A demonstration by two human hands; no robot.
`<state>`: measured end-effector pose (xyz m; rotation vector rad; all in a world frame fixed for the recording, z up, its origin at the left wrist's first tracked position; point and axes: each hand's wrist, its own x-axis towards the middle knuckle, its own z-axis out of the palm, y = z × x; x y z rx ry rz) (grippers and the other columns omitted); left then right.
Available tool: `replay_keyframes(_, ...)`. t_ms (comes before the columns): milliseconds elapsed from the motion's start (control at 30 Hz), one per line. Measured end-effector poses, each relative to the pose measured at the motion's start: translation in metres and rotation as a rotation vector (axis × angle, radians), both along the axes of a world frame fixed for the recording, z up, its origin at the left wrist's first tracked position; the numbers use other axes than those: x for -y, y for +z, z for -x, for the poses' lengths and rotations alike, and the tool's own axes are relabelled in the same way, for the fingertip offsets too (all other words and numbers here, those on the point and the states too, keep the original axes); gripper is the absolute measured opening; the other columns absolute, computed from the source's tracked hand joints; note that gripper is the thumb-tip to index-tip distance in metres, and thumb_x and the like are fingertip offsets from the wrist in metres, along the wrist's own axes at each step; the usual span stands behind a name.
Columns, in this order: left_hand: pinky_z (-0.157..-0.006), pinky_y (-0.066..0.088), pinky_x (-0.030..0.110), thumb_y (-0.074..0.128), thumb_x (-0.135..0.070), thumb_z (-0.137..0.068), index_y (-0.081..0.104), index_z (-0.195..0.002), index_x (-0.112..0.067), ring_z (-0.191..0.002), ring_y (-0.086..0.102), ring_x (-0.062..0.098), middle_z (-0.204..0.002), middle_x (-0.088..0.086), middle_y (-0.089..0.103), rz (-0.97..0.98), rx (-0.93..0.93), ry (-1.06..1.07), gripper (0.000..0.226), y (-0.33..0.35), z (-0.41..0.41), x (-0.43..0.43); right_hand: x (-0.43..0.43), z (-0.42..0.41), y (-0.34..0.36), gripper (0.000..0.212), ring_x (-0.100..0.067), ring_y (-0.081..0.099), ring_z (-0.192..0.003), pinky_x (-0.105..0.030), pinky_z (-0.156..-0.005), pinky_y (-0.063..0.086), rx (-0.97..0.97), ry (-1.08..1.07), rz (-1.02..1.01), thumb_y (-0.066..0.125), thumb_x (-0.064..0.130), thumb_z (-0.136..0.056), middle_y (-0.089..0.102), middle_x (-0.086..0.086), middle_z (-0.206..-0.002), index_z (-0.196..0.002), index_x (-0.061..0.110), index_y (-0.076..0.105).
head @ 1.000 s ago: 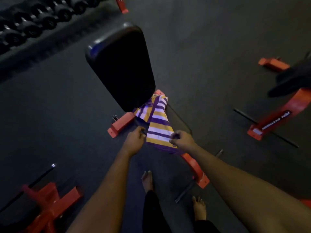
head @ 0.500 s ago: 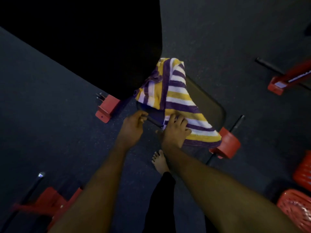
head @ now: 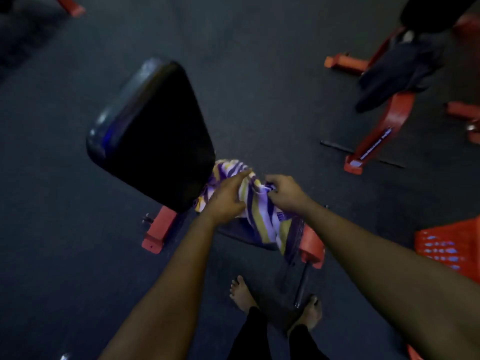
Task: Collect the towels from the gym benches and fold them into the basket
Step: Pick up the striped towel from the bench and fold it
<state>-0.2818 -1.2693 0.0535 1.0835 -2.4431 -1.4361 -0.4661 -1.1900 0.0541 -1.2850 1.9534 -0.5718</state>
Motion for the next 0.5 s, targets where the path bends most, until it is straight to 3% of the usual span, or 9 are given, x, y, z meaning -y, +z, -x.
replay_keyframes(100,-0.106,0.029,0.020,0.063,-0.020,-0.062,0.054,-0.133,-0.012,-0.120,0.046,0.010,-0.128,0.001,0.058,0.114,-0.011,-0.182,0.072,0.059,0.044,0.013,0.007,0.036,0.069,0.010,-0.008,0.058,-0.070,-0.032,-0.065,0.045,-0.022,0.074,0.038,0.053,0.014,-0.074,0.064,0.006,-0.068,-0.071,0.017,0.062)
replay_keyframes(233,-0.077,0.049,0.034,0.066,-0.037,-0.065,0.068,-0.095,-0.016,-0.087,0.064,0.021,-0.090,0.004,0.072,0.146,0.094,-0.242,0.036,0.126,0.090,0.025,0.006,0.083,0.160,0.012,-0.010,0.053,-0.065,-0.038,-0.067,0.049,-0.015,0.011,0.075,0.054,0.017,-0.073,0.062,0.000,-0.067,-0.072,0.011,0.065)
replay_keyframes(300,-0.073,0.048,0.036,0.064,-0.032,-0.071,0.069,-0.087,-0.015,-0.079,0.065,0.020,-0.081,0.008,0.071,0.165,0.059,-0.272,0.024,0.157,0.109,0.024,-0.008,0.104,0.207,0.022,-0.008,0.055,-0.066,-0.033,-0.065,0.047,-0.070,0.054,0.102,0.064,0.036,-0.077,0.063,0.001,-0.069,-0.075,0.014,0.065)
replay_keyframes(367,-0.061,0.043,0.029,0.067,-0.029,-0.079,0.063,-0.073,-0.018,-0.064,0.058,0.012,-0.067,-0.001,0.063,0.201,0.028,-0.269,0.013,0.186,0.124,0.021,-0.022,0.122,0.246,0.033,-0.006,0.057,-0.066,-0.026,-0.062,0.045,-0.190,0.119,0.072,0.073,0.050,-0.072,0.064,0.003,-0.071,-0.075,0.019,0.062)
replay_keyframes(500,-0.059,0.039,0.030,0.069,-0.025,-0.081,0.058,-0.068,-0.011,-0.060,0.049,0.011,-0.064,-0.001,0.056,0.252,-0.011,-0.248,0.022,0.214,0.152,0.010,-0.052,0.150,0.309,0.029,-0.012,0.049,-0.065,-0.030,-0.061,0.038,-0.391,0.091,0.260,0.078,0.035,-0.075,0.054,0.001,-0.067,-0.071,0.015,0.057)
